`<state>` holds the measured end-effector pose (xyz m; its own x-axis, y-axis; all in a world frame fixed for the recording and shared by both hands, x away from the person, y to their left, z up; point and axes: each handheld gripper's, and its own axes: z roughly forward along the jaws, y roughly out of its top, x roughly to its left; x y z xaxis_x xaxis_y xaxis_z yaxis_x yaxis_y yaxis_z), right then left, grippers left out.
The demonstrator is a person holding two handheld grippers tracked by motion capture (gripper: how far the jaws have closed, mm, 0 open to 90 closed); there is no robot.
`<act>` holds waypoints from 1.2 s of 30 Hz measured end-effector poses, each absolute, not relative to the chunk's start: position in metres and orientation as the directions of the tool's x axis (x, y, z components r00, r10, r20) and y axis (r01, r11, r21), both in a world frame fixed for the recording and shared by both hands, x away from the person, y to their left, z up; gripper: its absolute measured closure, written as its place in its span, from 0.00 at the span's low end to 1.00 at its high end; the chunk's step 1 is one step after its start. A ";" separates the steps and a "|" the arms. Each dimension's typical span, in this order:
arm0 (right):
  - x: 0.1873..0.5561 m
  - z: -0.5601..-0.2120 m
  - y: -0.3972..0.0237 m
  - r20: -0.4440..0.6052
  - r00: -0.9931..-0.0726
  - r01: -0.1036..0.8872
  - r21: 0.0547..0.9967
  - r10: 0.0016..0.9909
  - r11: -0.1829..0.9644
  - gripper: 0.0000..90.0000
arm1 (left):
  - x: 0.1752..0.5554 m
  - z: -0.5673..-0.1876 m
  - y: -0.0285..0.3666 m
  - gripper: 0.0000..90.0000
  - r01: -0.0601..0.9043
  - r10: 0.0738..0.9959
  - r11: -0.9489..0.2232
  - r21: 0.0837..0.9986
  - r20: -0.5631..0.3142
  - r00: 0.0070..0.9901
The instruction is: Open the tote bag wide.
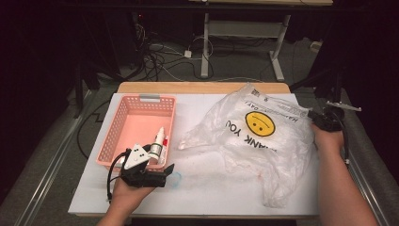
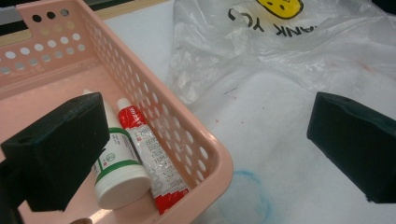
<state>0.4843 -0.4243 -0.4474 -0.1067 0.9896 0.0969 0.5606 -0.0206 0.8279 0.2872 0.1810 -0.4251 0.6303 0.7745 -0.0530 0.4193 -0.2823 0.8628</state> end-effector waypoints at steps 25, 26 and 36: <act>0.252 -0.431 -0.309 0.082 -0.529 0.448 0.872 0.845 0.196 0.42 | 0.279 -0.436 0.181 0.00 0.424 0.763 -0.261 0.867 -0.084 0.641; 0.248 -0.432 -0.303 0.081 -0.543 0.448 0.870 0.836 0.206 0.41 | 0.279 -0.436 0.180 0.00 0.423 0.760 -0.265 0.867 -0.082 0.645; 0.250 -0.458 -0.289 0.051 -0.574 0.516 0.798 0.818 0.312 0.97 | 0.280 -0.434 0.185 0.00 0.412 0.765 -0.248 0.877 -0.084 0.638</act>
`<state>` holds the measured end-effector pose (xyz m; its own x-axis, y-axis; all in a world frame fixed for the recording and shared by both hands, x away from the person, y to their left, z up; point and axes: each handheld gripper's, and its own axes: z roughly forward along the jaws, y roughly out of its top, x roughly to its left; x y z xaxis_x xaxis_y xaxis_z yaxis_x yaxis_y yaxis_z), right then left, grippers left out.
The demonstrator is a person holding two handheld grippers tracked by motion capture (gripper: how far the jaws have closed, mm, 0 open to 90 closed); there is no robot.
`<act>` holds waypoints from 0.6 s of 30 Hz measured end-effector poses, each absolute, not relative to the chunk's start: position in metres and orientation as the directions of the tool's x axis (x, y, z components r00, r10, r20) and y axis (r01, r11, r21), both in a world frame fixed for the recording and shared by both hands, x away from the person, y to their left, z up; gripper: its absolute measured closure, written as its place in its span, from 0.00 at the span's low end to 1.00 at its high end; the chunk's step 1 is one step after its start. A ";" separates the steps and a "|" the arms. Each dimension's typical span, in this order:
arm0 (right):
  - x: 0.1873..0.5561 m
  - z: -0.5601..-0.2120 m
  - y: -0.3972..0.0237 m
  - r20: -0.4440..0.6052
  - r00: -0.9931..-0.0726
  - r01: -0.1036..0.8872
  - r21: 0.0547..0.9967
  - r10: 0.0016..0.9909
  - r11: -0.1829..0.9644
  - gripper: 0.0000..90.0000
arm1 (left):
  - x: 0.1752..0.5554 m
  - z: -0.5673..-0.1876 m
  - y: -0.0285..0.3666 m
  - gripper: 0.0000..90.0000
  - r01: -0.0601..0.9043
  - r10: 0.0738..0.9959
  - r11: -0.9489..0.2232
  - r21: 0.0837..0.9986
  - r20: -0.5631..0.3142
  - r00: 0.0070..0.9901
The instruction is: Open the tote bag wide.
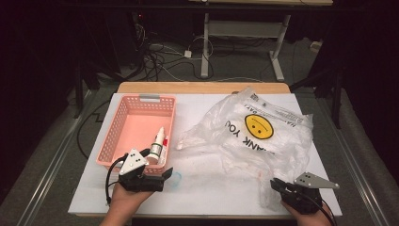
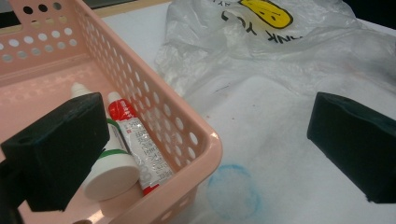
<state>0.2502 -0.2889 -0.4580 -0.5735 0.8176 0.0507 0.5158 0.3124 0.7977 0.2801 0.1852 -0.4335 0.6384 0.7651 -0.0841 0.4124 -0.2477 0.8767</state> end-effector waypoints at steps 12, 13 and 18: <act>0.236 -0.457 -0.235 0.033 -0.702 0.439 0.806 0.712 0.396 0.99 | 0.283 -0.431 0.197 0.00 0.400 0.788 -0.212 0.892 -0.085 0.610; 0.235 -0.460 -0.230 0.038 -0.714 0.441 0.800 0.700 0.406 0.99 | 0.283 -0.430 0.199 0.00 0.397 0.788 -0.210 0.894 -0.086 0.610; 0.235 -0.457 -0.226 0.039 -0.724 0.424 0.812 0.689 0.400 0.77 | 0.284 -0.428 0.206 0.00 0.409 0.799 -0.193 0.892 -0.099 0.593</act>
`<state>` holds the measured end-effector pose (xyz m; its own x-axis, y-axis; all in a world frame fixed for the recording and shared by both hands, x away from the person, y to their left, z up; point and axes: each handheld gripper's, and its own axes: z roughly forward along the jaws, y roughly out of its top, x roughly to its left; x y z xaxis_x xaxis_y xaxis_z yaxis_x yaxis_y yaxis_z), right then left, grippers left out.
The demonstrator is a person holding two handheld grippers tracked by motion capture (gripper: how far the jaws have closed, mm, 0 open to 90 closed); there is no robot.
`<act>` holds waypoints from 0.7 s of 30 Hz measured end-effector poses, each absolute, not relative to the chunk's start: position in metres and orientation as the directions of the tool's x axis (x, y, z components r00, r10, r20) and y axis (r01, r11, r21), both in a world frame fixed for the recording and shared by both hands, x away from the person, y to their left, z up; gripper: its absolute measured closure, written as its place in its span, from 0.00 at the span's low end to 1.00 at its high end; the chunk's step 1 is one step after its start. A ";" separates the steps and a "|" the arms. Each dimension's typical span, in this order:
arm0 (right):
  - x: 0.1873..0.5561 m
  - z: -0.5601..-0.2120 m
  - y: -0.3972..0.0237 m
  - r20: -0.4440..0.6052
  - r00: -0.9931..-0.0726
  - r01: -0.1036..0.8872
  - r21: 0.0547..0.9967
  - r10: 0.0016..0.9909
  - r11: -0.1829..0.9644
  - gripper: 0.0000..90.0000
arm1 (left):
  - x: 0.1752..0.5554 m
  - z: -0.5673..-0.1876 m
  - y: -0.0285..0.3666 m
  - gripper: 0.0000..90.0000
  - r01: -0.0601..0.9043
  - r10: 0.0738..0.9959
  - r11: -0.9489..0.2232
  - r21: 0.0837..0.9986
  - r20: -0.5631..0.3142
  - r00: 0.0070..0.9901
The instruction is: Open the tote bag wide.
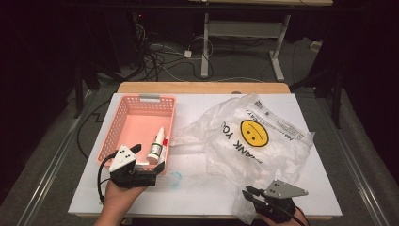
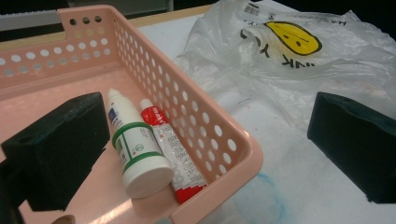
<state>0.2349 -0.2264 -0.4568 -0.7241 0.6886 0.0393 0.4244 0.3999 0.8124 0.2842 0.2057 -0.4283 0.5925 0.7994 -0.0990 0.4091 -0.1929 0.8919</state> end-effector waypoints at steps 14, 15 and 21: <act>0.257 -0.425 -0.260 -0.004 -0.671 0.289 0.920 0.742 0.266 0.28 | 0.293 -0.422 0.228 0.00 0.436 0.849 -0.128 0.891 -0.128 0.512; 0.264 -0.425 -0.262 -0.006 -0.665 0.287 0.921 0.747 0.262 0.23 | 0.295 -0.421 0.228 0.00 0.438 0.848 -0.128 0.890 -0.131 0.514; 0.308 -0.429 -0.267 0.005 -0.636 0.309 0.918 0.772 0.248 0.13 | 0.307 -0.412 0.224 0.02 0.458 0.839 -0.121 0.881 -0.156 0.521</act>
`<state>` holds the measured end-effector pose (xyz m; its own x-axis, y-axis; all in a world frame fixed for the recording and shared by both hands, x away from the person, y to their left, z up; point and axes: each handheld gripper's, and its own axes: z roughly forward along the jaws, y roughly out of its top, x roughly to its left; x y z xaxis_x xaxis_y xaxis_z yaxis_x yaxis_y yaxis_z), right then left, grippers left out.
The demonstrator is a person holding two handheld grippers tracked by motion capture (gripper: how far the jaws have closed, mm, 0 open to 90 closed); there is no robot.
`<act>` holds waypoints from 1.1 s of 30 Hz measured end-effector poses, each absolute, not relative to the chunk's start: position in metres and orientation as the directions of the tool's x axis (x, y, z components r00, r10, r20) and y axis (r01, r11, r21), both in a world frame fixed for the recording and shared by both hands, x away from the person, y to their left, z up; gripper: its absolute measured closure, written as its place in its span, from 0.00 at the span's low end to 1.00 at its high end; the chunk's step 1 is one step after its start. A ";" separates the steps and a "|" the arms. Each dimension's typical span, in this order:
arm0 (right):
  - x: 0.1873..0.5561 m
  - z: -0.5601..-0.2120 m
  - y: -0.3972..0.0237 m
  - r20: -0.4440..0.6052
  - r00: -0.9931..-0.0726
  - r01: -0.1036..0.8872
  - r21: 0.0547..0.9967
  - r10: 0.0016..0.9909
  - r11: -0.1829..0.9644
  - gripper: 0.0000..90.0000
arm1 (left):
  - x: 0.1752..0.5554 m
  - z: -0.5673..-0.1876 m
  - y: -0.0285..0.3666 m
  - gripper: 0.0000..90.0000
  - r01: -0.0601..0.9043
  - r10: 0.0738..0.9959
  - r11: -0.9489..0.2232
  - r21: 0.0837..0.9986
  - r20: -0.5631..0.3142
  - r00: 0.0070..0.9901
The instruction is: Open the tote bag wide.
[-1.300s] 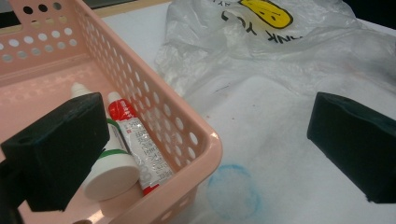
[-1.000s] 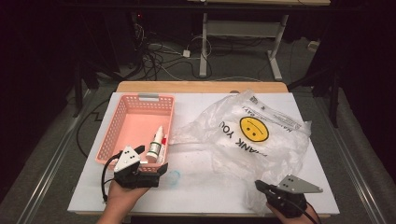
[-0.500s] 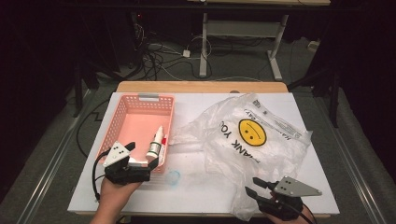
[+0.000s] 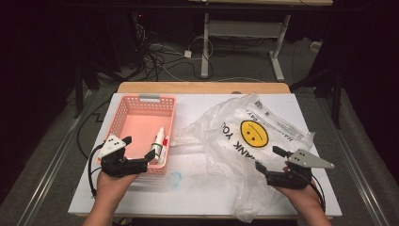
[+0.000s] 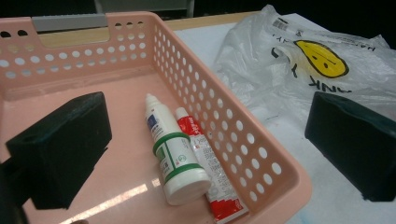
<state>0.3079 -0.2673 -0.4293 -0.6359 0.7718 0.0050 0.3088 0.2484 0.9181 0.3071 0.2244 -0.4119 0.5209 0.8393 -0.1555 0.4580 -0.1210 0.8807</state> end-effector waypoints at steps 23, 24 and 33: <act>0.327 -0.447 -0.277 0.021 -0.576 0.324 0.923 0.817 0.205 0.00 | 0.377 -0.392 0.209 0.41 0.613 0.831 -0.247 0.750 -0.161 0.533; 0.327 -0.447 -0.278 0.018 -0.579 0.321 0.924 0.815 0.207 0.00 | 0.379 -0.393 0.207 0.43 0.625 0.833 -0.257 0.737 -0.160 0.530; 0.326 -0.447 -0.279 0.028 -0.577 0.334 0.920 0.817 0.204 0.01 | 0.401 -0.404 0.198 0.79 0.747 0.849 -0.301 0.593 -0.190 0.494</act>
<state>0.3257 -0.2794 -0.4473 -0.5765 0.8166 0.0282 0.3338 0.2038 0.9204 0.4015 0.1976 -0.4035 0.4935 0.8487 -0.1901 0.7467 -0.3014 0.5930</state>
